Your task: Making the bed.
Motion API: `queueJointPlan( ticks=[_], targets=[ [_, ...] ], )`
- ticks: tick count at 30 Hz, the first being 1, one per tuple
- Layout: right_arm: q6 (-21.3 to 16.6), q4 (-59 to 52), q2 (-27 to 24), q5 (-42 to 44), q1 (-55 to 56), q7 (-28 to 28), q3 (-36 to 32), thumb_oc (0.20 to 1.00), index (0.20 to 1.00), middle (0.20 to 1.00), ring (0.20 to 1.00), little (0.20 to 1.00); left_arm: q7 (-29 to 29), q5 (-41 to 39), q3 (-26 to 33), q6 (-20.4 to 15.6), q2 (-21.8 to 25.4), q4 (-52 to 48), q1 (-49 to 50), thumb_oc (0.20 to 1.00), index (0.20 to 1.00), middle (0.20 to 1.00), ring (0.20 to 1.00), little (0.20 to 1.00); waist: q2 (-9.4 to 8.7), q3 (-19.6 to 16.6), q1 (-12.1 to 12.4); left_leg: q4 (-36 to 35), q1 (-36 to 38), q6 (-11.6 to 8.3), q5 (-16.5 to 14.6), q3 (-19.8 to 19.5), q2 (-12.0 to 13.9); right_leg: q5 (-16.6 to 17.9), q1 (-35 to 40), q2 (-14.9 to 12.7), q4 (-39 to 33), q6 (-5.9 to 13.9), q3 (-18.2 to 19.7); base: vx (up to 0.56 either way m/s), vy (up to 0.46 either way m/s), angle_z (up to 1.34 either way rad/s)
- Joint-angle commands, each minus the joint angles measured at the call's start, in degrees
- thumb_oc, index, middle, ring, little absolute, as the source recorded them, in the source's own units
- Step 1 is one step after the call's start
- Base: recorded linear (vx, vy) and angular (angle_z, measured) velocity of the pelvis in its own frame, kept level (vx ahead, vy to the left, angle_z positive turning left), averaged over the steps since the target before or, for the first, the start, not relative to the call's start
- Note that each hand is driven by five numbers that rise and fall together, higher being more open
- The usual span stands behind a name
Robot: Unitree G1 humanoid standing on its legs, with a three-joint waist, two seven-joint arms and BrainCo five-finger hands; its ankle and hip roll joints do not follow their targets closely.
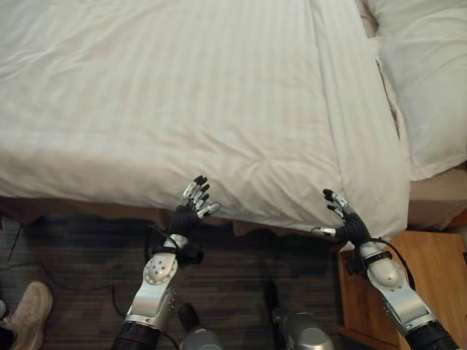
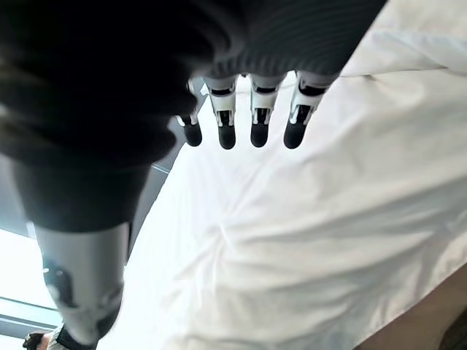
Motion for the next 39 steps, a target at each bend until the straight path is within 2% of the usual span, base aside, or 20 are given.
queueJointPlan(
  ticks=[1, 2, 3, 4, 5, 6, 8, 11, 12, 18, 20, 23, 26, 27, 28, 29, 30, 31, 35, 39],
  targets=[
    [-3.01, -3.10, -0.36, -1.13, -3.83, -1.90, -1.44, 1.000, 1.000, 1.000, 1.000, 1.000, 1.99, 4.87, 2.32, -3.21, 4.59, -3.04, -1.52, 1.000, 1.000, 1.000, 1.000, 1.000, -1.23, 0.49, 1.78, 2.47, -6.70, -1.50, 2.32, -1.59, -2.10, -8.28, 3.75, -3.14, 3.16, 3.03, -1.20, -0.16, -0.028, 0.57],
    [-3.03, -3.07, -0.37, -1.13, -3.87, -1.91, -1.44, 1.000, 1.000, 1.000, 1.000, 1.000, 2.01, 4.88, 2.32, -3.21, 4.58, -3.03, -1.55, 1.000, 1.000, 1.000, 1.000, 1.000, -1.20, 0.49, 1.72, 2.54, -6.79, -1.51, 2.30, -1.67, -2.08, -8.26, 3.74, -3.11, 3.14, 3.01, -1.26, -0.30, 0.019, 0.40],
    [-3.00, -2.72, -1.67, -1.27, -4.65, -2.87, -2.10, 1.000, 1.000, 1.000, 1.000, 1.000, 3.64, 6.16, 1.92, -3.80, 4.17, -2.93, -3.05, 1.000, 1.000, 1.000, 1.000, 1.000, -1.07, 1.40, 0.83, 4.91, -6.71, -1.78, 1.13, 2.67, -0.12, -7.22, 1.96, -4.71, 3.59, 3.15, -3.42, -0.21, 0.026, 0.43],
    [-3.03, -2.64, -1.78, -1.26, -4.74, -2.91, -2.09, 1.000, 1.000, 1.000, 1.000, 1.000, 3.71, 6.23, 1.91, -3.80, 4.04, -2.90, -3.14, 1.000, 1.000, 1.000, 1.000, 1.000, -0.92, 1.42, 0.74, 5.59, -7.05, -1.82, 0.64, 2.52, 0.04, -7.35, 1.92, -4.68, 3.68, 3.18, -3.50, -0.33, 0.027, 0.62],
    [-3.09, -2.85, -2.74, -0.86, -4.56, -3.12, -2.69, 1.000, 1.000, 1.000, 1.000, 1.000, 3.81, 5.65, 2.01, -3.90, 3.94, -3.38, -2.80, 1.000, 1.000, 1.000, 1.000, 1.000, -1.32, 1.59, -0.75, 10.44, -5.14, -1.80, -2.90, 6.18, 1.44, -5.60, 0.04, -6.70, 4.67, 3.62, -5.69, -0.15, 0.008, 0.80],
    [-3.00, -3.05, -3.33, -0.63, -4.23, -3.00, -3.44, 1.000, 1.000, 1.000, 1.000, 1.000, 3.86, 5.38, 2.30, -4.05, 3.83, -3.75, -2.75, 1.000, 1.000, 1.000, 1.000, 1.000, -1.36, 1.51, -1.66, 15.25, -4.47, -2.18, -6.25, 6.41, 2.34, -5.05, -0.13, -8.05, 4.90, 3.74, -6.85, -0.18, 0.014, 0.81],
    [-2.92, -3.14, -3.92, -0.34, -3.01, -2.83, -4.70, 1.000, 1.000, 1.000, 1.000, 1.000, 3.89, 5.38, 1.95, -4.11, 3.43, -3.63, -2.73, 1.000, 1.000, 1.000, 1.000, 1.000, -0.91, 0.49, -3.05, 19.36, -2.73, -2.54, -9.59, 6.74, 3.86, -4.60, -0.67, -9.74, 4.99, 3.66, -9.55, -0.06, 0.036, 0.84],
    [-2.96, -3.11, -4.31, -0.24, -2.31, -2.76, -5.28, 1.000, 1.000, 1.000, 1.000, 1.000, 4.00, 5.01, 1.91, -4.09, 3.03, -3.49, -2.65, 1.000, 1.000, 1.000, 1.000, 1.000, -0.22, -0.16, -4.09, 21.25, -1.62, -2.97, -10.10, 6.92, 4.96, -4.58, -0.55, -10.33, 4.75, 3.47, -11.53, 0.01, 0.056, 1.00],
    [-2.50, -3.11, -4.09, -0.29, -1.20, -2.79, -6.56, 1.000, 1.000, 1.000, 1.000, 1.000, 4.12, 4.81, 2.05, -3.58, 2.70, -3.27, -1.65, 1.000, 1.000, 1.000, 1.000, 1.000, 0.92, -1.26, -5.17, 18.26, 1.06, -3.02, -11.10, 6.31, 2.96, -3.67, -0.92, -11.21, 4.89, 4.07, -13.41, 0.04, 0.159, 0.76],
    [-1.36, 0.86, -2.70, -0.28, -1.15, -3.52, -7.92, 1.000, 1.000, 1.000, 1.000, 1.000, 3.71, 5.03, 1.42, -3.07, 3.31, -1.54, -3.17, 1.000, 1.000, 1.000, 1.000, 1.000, 0.76, -2.06, -6.58, 9.83, 2.70, -2.37, -9.13, 8.20, -0.50, 0.42, -3.24, -13.26, 5.48, 6.04, -14.29, -0.06, 0.162, 0.62],
    [-0.43, 2.77, -0.62, -0.77, -1.24, -3.63, -8.00, 1.000, 1.000, 1.000, 1.000, 1.000, 3.92, 5.25, 1.75, -2.41, 5.20, 0.61, -4.76, 1.000, 1.000, 1.000, 1.000, 1.000, -1.57, -2.65, -6.52, 3.29, 4.52, -1.12, -7.95, 8.94, -3.35, 3.03, -5.59, -14.37, 7.05, 8.34, -14.17, -0.15, 0.165, 0.03],
    [-0.54, 1.79, -0.02, -1.11, -2.35, -3.87, -6.96, 1.000, 1.000, 1.000, 1.000, 1.000, 4.18, 4.94, 1.41, -2.18, 6.46, 0.83, -5.66, 1.000, 1.000, 1.000, 1.000, 1.000, -2.80, -1.03, -6.11, 2.18, 4.46, 0.11, -7.88, 8.57, -4.60, 4.24, -7.41, -14.18, 11.10, 9.85, -12.42, -0.14, 0.069, 0.07],
    [-0.32, 2.04, 0.57, -1.33, -3.30, -4.06, -6.00, 1.000, 1.000, 1.000, 1.000, 1.000, 4.44, 5.45, -0.20, -1.92, 6.70, 0.73, -7.23, 1.000, 1.000, 1.000, 1.000, 1.000, -2.38, 1.05, -5.97, 3.49, 2.08, 1.82, -7.45, 7.07, -4.71, 0.08, -8.44, -10.53, 20.40, 10.20, -7.11, -0.22, 0.159, 0.07],
    [-0.68, 1.38, 0.78, -1.14, -2.44, -3.91, -5.84, 1.000, 1.000, 1.000, 1.000, 1.000, 4.38, 5.82, -0.61, -1.89, 6.41, 0.27, -6.17, 1.000, 1.000, 1.000, 1.000, 1.000, -0.71, 1.43, -6.01, 3.55, 0.84, 3.34, -7.21, 5.04, -5.51, -2.98, -8.46, -6.19, 26.95, 9.28, -2.07, -0.16, 0.252, 0.34],
    [-0.95, 1.14, 0.78, -0.76, -1.95, -3.87, -6.00, 1.000, 1.000, 1.000, 1.000, 1.000, 4.20, 6.14, -0.43, -1.91, 6.12, 0.05, -5.32, 1.000, 1.000, 1.000, 1.000, 1.000, -0.20, 1.46, -5.80, 3.81, 0.37, 3.72, -7.20, 3.87, -6.16, -4.21, -8.41, -4.93, 28.22, 8.66, -0.34, -0.10, 0.191, 0.44],
    [-0.95, 1.13, 0.77, -0.75, -1.96, -3.87, -5.99, 1.000, 1.000, 1.000, 1.000, 1.000, 4.20, 6.15, -0.39, -1.89, 6.11, 0.00, -5.29, 1.000, 1.000, 1.000, 1.000, 1.000, 0.00, 1.25, -5.69, 3.85, 0.01, 3.64, -6.91, 3.97, -5.83, -3.70, -8.66, -4.61, 27.86, 8.49, -0.33, -0.04, 0.117, 0.56],
    [-1.32, 0.82, 0.80, -0.67, -1.20, -4.03, -5.88, 1.000, 1.000, 1.000, 1.000, 1.000, 3.89, 6.68, -0.54, -2.21, 5.45, 0.17, -4.73, 1.000, 1.000, 1.000, 1.000, 1.000, 0.09, 1.14, -4.92, 3.61, -0.20, 3.69, -6.97, 1.65, -7.80, -10.38, -5.49, -5.23, 22.60, 5.43, -0.05, -0.08, 0.065, 0.75],
    [-1.47, 0.87, 0.96, -0.48, -1.39, -4.05, -5.67, 1.000, 1.000, 1.000, 1.000, 1.000, 3.70, 7.07, -0.54, -2.15, 5.48, 0.35, -4.59, 1.000, 1.000, 1.000, 1.000, 1.000, 0.18, 0.82, -4.52, 3.16, -0.67, 3.53, -6.28, 1.72, -8.05, -9.96, -5.02, -4.79, 20.04, 4.47, -0.58, -0.12, 0.017, 0.69],
    [-1.71, 0.83, 1.21, -0.68, -2.32, -4.79, -4.71, 1.000, 1.000, 1.000, 1.000, 1.000, 3.69, 7.45, -0.04, -2.16, 5.47, 0.11, -5.19, 1.000, 1.000, 1.000, 1.000, 1.000, 0.11, -0.77, -3.50, 1.17, -2.14, 2.43, -4.43, 2.85, -7.77, -8.66, -1.73, -4.63, 9.13, 4.36, -1.15, -0.14, -0.079, 0.41],
    [-2.00, 0.56, 1.31, -0.43, -3.42, -4.94, -3.83, 1.000, 1.000, 1.000, 1.000, 1.000, 4.03, 7.32, 0.39, -2.31, 5.32, -0.27, -5.43, 1.000, 1.000, 1.000, 1.000, 1.000, 0.50, -1.22, -2.46, 0.29, -3.51, 1.64, -2.56, 2.69, -6.75, -7.77, -0.70, -4.73, 5.55, 4.13, -1.44, -0.14, -0.058, -0.26]
  ],
)
